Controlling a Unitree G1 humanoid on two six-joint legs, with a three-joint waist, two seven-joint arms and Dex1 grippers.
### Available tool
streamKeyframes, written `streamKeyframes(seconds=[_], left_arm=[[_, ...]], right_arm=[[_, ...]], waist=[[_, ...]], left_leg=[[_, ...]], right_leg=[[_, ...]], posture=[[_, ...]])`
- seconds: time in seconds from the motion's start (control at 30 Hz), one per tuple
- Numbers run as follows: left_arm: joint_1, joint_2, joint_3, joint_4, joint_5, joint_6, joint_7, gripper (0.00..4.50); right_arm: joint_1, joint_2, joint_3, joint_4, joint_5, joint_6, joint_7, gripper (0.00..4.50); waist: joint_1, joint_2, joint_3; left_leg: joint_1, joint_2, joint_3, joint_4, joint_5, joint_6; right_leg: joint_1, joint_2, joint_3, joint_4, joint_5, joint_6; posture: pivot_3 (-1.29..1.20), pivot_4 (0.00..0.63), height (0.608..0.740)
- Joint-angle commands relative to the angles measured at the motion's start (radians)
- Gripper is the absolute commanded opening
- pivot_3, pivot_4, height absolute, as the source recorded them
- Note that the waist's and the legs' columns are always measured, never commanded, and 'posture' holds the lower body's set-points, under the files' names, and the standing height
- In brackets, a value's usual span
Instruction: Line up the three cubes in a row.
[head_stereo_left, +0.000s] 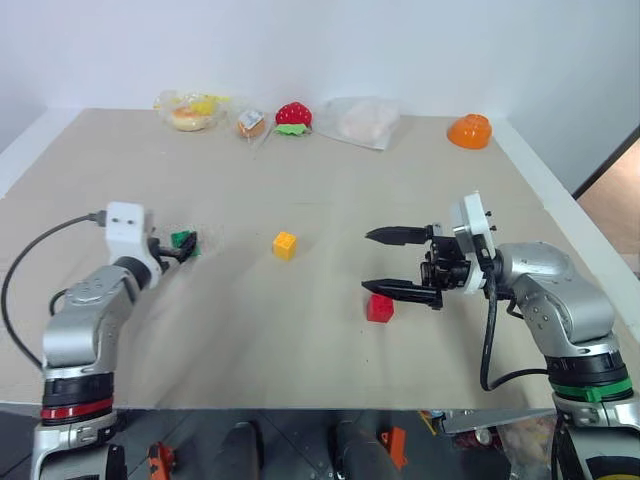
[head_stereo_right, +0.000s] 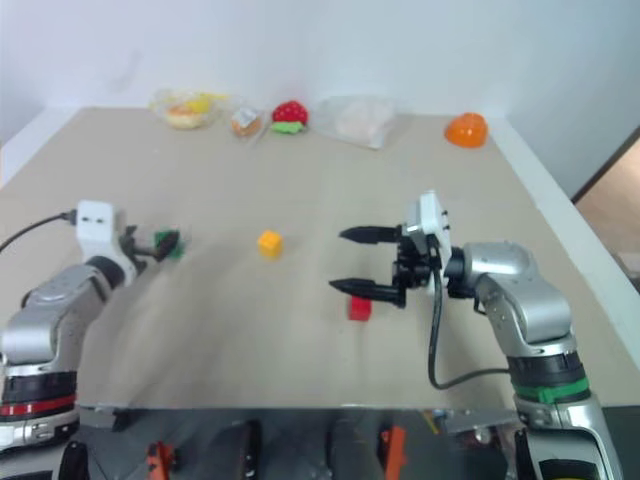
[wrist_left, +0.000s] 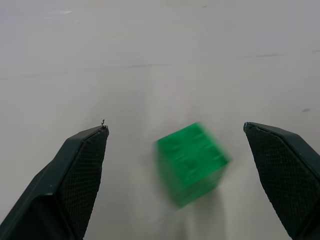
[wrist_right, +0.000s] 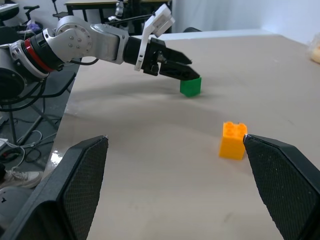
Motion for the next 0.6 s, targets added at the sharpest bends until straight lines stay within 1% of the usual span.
streamKeyframes(seconds=[0.03,0.23,0.4,0.6], left_arm=[[-0.033,-0.009,0.002,-0.039,0.026,-0.003,0.058,4.48],[-0.005,-0.021,-0.016,-0.025,0.086,0.004,0.134,4.48],[0.025,-0.046,-0.04,-0.045,0.101,0.028,0.157,4.48],[0.044,-0.086,-0.066,-0.071,0.113,0.047,0.173,4.48]], right_arm=[[0.003,-0.012,-0.046,-0.052,0.018,-0.005,-0.017,4.5],[0.026,-0.019,-0.059,-0.074,0.026,0.008,-0.025,4.5],[0.034,-0.023,-0.055,-0.091,0.033,0.019,-0.021,4.5],[0.0,0.026,-0.056,-0.097,0.054,0.016,-0.061,4.5]], waist=[[-0.003,0.0,0.0],[-0.002,0.0,0.0],[-0.001,0.0,0.0],[-0.002,0.0,0.0]], left_leg=[[0.0,0.0,0.0,0.0,0.0,0.0],[0.001,0.0,0.0,0.0,0.0,0.0],[0.001,0.0,0.0,0.0,0.0,0.0],[0.001,0.0,0.0,0.0,0.0,0.0]], right_leg=[[0.0,0.0,0.0,0.0,0.0,0.0],[0.001,0.001,0.001,0.0,0.0,0.0],[0.001,0.001,0.001,0.0,0.001,0.0],[0.0,0.001,0.001,0.0,0.001,0.0]], posture=[[0.0,0.15,0.74],[0.0,0.15,0.74],[0.0,0.15,0.74],[0.0,0.15,0.74]])
